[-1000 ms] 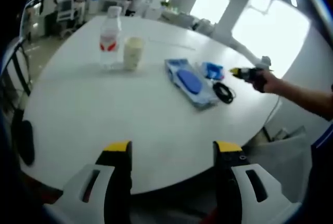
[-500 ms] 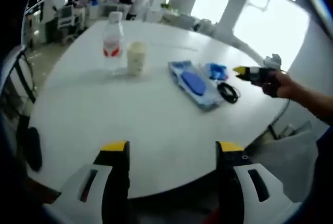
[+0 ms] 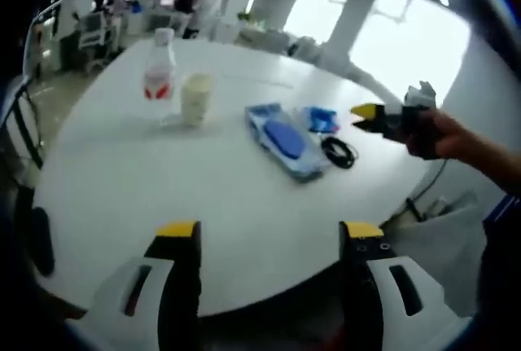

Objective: Arrange the tabletop items into an orderly group along one side of the table until the central work area is clear of visible clutter.

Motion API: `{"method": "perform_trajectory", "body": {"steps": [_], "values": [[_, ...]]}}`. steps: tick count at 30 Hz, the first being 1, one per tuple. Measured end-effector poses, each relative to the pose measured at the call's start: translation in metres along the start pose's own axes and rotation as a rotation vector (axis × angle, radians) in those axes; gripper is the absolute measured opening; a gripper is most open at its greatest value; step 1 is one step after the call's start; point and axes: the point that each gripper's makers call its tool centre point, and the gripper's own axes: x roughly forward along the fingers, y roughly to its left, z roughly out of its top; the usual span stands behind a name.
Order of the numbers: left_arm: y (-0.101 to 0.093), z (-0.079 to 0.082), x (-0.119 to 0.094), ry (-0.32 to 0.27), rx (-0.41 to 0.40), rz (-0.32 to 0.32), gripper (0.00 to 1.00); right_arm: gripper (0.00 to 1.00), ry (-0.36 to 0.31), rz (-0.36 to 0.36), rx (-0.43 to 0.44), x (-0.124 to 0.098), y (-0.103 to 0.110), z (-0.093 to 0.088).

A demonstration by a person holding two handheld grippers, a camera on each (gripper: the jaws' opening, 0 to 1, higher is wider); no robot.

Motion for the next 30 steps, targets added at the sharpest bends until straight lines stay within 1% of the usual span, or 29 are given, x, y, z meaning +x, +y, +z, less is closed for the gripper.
{"method": "perform_trajectory", "body": {"steps": [1, 3, 6, 9, 13, 14, 15, 16, 17, 18, 20, 22, 24, 26, 27, 29, 30], "values": [[0.000, 0.001, 0.000, -0.003, -0.003, -0.002, 0.66, 0.32, -0.008, 0.013, 0.009, -0.002, 0.006, 0.001], [-0.005, 0.005, 0.001, -0.025, -0.019, -0.026, 0.66, 0.32, -0.013, 0.012, -0.003, 0.004, 0.001, 0.005], [-0.008, 0.006, 0.000, -0.032, -0.017, -0.044, 0.66, 0.32, -0.010, -0.002, 0.003, 0.009, -0.007, 0.003], [-0.010, 0.007, 0.000, -0.039, -0.025, -0.064, 0.66, 0.33, -0.003, -0.002, 0.027, 0.011, -0.011, -0.006], [-0.011, 0.008, 0.001, -0.041, -0.018, -0.070, 0.66, 0.34, 0.003, -0.006, 0.037, 0.002, -0.011, -0.021], [-0.012, 0.008, 0.002, -0.039, -0.014, -0.071, 0.66, 0.33, 0.001, -0.005, 0.055, 0.001, -0.012, -0.025], [-0.013, 0.007, 0.003, -0.031, 0.001, -0.069, 0.66, 0.33, -0.013, -0.010, 0.094, 0.002, -0.013, -0.026], [-0.012, 0.006, 0.004, -0.023, 0.014, -0.062, 0.66, 0.32, -0.042, -0.006, 0.150, 0.004, -0.012, -0.027], [-0.011, 0.007, 0.003, -0.025, 0.022, -0.051, 0.66, 0.32, -0.057, 0.004, 0.161, 0.005, -0.011, -0.027], [-0.010, 0.008, 0.001, -0.032, 0.014, -0.037, 0.66, 0.32, -0.056, 0.012, 0.165, 0.005, -0.007, -0.031], [-0.010, 0.010, -0.002, -0.050, -0.021, -0.033, 0.66, 0.32, -0.053, 0.015, 0.164, 0.007, -0.006, -0.035], [-0.010, 0.007, -0.002, -0.038, -0.023, -0.025, 0.66, 0.33, -0.037, 0.020, 0.146, 0.011, -0.003, -0.040], [-0.012, 0.004, 0.001, -0.011, 0.009, -0.022, 0.66, 0.37, 0.017, 0.044, 0.102, 0.012, -0.001, -0.045], [-0.011, 0.004, 0.004, -0.006, 0.025, -0.019, 0.66, 0.38, 0.010, 0.036, 0.077, 0.011, -0.005, -0.037], [-0.009, 0.004, 0.004, -0.003, 0.030, -0.012, 0.66, 0.38, 0.013, 0.049, 0.077, 0.010, -0.007, -0.033], [-0.005, 0.003, 0.003, 0.003, 0.011, 0.010, 0.66, 0.38, 0.015, 0.075, 0.089, 0.007, -0.006, -0.028], [-0.003, 0.004, 0.003, -0.010, -0.009, 0.025, 0.66, 0.38, 0.011, 0.086, 0.088, 0.005, -0.006, -0.025]]}}
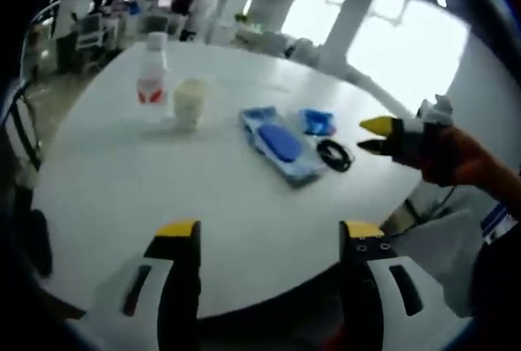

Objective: Arrange the tabletop items into an orderly group along one side of the table until the central work area is clear of visible clutter.

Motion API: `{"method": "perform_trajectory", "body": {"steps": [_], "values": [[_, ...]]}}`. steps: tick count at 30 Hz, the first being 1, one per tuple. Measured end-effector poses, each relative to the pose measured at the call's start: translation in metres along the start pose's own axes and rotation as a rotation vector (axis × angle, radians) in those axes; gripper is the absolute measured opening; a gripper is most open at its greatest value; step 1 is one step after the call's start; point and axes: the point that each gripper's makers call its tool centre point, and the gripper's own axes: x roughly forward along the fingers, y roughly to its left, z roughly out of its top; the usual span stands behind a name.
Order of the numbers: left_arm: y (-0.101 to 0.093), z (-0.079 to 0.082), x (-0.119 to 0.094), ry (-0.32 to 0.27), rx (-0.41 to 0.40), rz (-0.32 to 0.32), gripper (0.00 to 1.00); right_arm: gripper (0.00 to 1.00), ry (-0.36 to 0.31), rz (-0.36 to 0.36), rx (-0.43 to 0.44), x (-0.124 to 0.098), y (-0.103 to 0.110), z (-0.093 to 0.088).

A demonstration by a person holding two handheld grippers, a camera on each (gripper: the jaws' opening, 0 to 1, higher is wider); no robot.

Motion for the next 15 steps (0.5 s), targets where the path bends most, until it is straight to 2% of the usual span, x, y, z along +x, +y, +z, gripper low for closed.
{"method": "perform_trajectory", "body": {"steps": [2, 3, 5, 7, 9, 11, 15], "values": [[0.004, -0.006, 0.003, 0.010, -0.041, 0.020, 0.66, 0.38, 0.038, 0.029, -0.010, -0.006, 0.000, 0.002], [0.003, -0.008, 0.004, 0.021, -0.025, 0.019, 0.66, 0.38, 0.046, 0.033, -0.022, -0.009, 0.000, 0.004], [0.007, -0.011, 0.002, 0.061, 0.068, 0.062, 0.66, 0.38, 0.033, 0.034, -0.060, -0.018, -0.004, 0.012], [0.005, -0.010, 0.004, 0.084, 0.080, 0.063, 0.66, 0.38, 0.040, 0.044, -0.058, -0.023, -0.010, 0.014], [-0.005, 0.007, 0.001, 0.061, 0.080, 0.050, 0.66, 0.38, 0.040, 0.034, -0.030, -0.028, -0.018, 0.013], [-0.019, 0.034, -0.001, -0.003, 0.126, 0.031, 0.66, 0.39, 0.043, 0.028, -0.015, -0.029, -0.021, 0.014], [-0.032, 0.058, 0.008, -0.032, 0.151, -0.002, 0.66, 0.39, 0.038, 0.051, -0.013, -0.017, -0.016, 0.015]]}}
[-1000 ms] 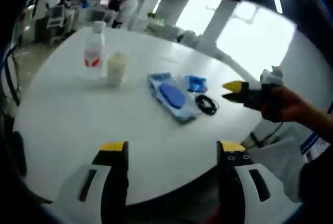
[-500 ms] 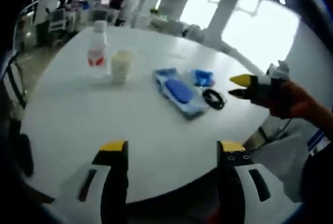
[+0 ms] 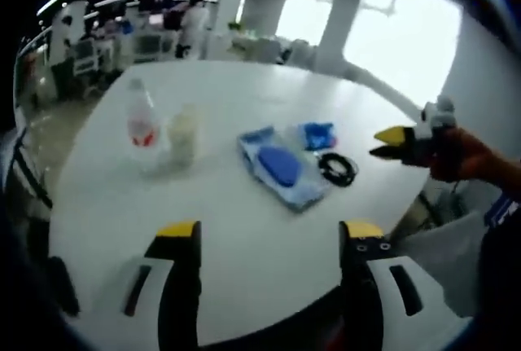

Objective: Arrange the tabletop items into an orderly group along one side of the table until the central work area is clear of visible clutter.

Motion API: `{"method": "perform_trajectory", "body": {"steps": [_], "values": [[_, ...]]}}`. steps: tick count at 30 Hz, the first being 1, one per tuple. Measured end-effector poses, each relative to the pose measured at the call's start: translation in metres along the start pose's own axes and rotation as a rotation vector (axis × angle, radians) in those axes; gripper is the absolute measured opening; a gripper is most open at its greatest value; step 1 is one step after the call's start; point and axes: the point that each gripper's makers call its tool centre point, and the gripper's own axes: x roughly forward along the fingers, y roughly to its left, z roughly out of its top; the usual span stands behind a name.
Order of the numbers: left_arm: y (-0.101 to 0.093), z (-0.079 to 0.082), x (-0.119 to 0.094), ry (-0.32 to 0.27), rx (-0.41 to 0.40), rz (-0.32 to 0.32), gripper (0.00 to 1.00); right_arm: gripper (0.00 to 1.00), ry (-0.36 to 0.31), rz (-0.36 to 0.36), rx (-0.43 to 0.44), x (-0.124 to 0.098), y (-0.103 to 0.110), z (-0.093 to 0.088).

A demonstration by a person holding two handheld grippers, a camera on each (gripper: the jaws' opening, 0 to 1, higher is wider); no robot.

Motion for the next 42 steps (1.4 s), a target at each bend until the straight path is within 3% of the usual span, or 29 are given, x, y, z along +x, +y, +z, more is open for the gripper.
{"method": "perform_trajectory", "body": {"steps": [7, 13, 17, 20, 22, 25, 28, 30, 32, 35, 36, 42], "values": [[-0.006, 0.018, 0.035, -0.006, 0.044, -0.074, 0.66, 0.39, 0.023, -0.006, 0.051, 0.016, 0.009, -0.008], [-0.013, 0.044, 0.073, -0.039, 0.170, -0.164, 0.63, 0.38, -0.004, -0.050, 0.110, 0.027, 0.004, -0.020], [-0.011, 0.048, 0.103, -0.006, 0.205, -0.184, 0.61, 0.40, 0.012, -0.082, 0.204, 0.032, -0.001, -0.039], [-0.011, 0.056, 0.127, 0.010, 0.246, -0.204, 0.61, 0.43, -0.037, -0.109, 0.307, 0.034, -0.007, -0.041], [-0.011, 0.063, 0.141, 0.016, 0.256, -0.214, 0.61, 0.43, -0.032, -0.111, 0.303, 0.037, -0.008, -0.045], [-0.008, 0.070, 0.166, 0.032, 0.272, -0.220, 0.60, 0.42, -0.006, -0.128, 0.330, 0.046, -0.017, -0.055], [0.004, 0.071, 0.192, 0.053, 0.279, -0.204, 0.56, 0.43, -0.022, -0.137, 0.334, 0.058, -0.025, -0.056], [0.011, 0.072, 0.204, 0.060, 0.259, -0.190, 0.56, 0.43, 0.006, -0.131, 0.392, 0.065, -0.025, -0.064], [0.014, 0.074, 0.218, 0.060, 0.245, -0.192, 0.56, 0.42, 0.012, -0.126, 0.398, 0.073, -0.027, -0.064], [0.020, 0.074, 0.235, 0.086, 0.294, -0.166, 0.59, 0.43, 0.103, -0.115, 0.334, 0.078, -0.028, -0.076], [0.025, 0.073, 0.241, 0.101, 0.330, -0.145, 0.60, 0.43, 0.098, -0.116, 0.347, 0.079, -0.029, -0.076], [0.028, 0.074, 0.263, 0.118, 0.319, -0.166, 0.55, 0.42, 0.073, -0.108, 0.450, 0.084, -0.036, -0.074]]}}
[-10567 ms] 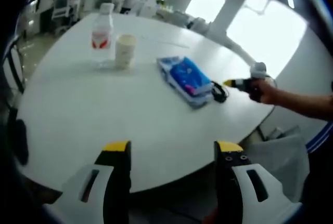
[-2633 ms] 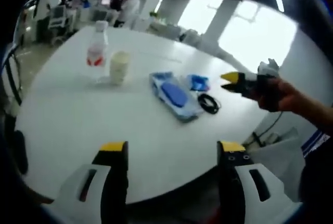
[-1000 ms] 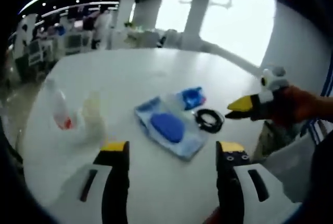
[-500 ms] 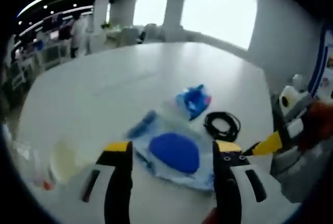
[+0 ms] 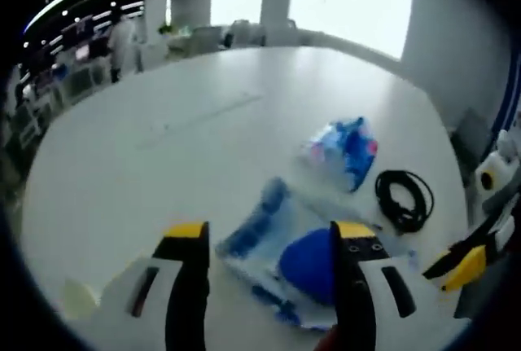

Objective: Arrange the tabletop items into an orderly group along one side of the table until the central work area is clear of visible clutter.

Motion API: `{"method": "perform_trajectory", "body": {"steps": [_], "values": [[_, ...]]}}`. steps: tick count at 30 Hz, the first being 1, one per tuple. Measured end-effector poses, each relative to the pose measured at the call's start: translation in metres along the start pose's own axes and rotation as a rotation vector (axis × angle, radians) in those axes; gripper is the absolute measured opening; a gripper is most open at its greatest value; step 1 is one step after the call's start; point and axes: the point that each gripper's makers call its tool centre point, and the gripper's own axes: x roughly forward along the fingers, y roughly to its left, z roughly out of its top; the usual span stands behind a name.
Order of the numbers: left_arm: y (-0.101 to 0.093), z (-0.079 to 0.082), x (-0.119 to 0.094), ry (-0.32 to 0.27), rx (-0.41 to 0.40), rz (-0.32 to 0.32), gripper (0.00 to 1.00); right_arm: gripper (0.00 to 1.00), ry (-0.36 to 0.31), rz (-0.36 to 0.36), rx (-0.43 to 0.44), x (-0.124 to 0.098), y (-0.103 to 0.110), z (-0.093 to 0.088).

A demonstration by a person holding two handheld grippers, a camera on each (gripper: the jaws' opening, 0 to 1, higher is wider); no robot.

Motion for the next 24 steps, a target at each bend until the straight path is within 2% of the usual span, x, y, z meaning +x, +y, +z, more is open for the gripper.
{"method": "perform_trajectory", "body": {"steps": [4, 8, 14, 19, 22, 24], "values": [[0.004, -0.003, 0.011, 0.030, 0.028, -0.010, 0.51, 0.40, 0.014, -0.018, 0.018, 0.008, -0.003, -0.001], [0.007, -0.016, 0.019, 0.092, 0.010, -0.017, 0.49, 0.38, 0.020, -0.018, 0.056, 0.018, -0.004, -0.001], [0.008, -0.020, 0.019, 0.108, 0.031, 0.004, 0.45, 0.30, 0.004, -0.017, 0.081, 0.025, -0.003, 0.000], [0.013, -0.023, 0.019, 0.137, 0.036, 0.032, 0.29, 0.22, -0.018, -0.038, 0.127, 0.026, -0.008, 0.002], [0.010, -0.034, 0.015, 0.194, 0.028, 0.037, 0.15, 0.08, -0.010, -0.067, 0.132, 0.026, -0.016, -0.001], [0.007, -0.034, 0.012, 0.189, 0.006, 0.033, 0.10, 0.06, -0.019, -0.063, 0.165, 0.024, -0.020, -0.001]]}}
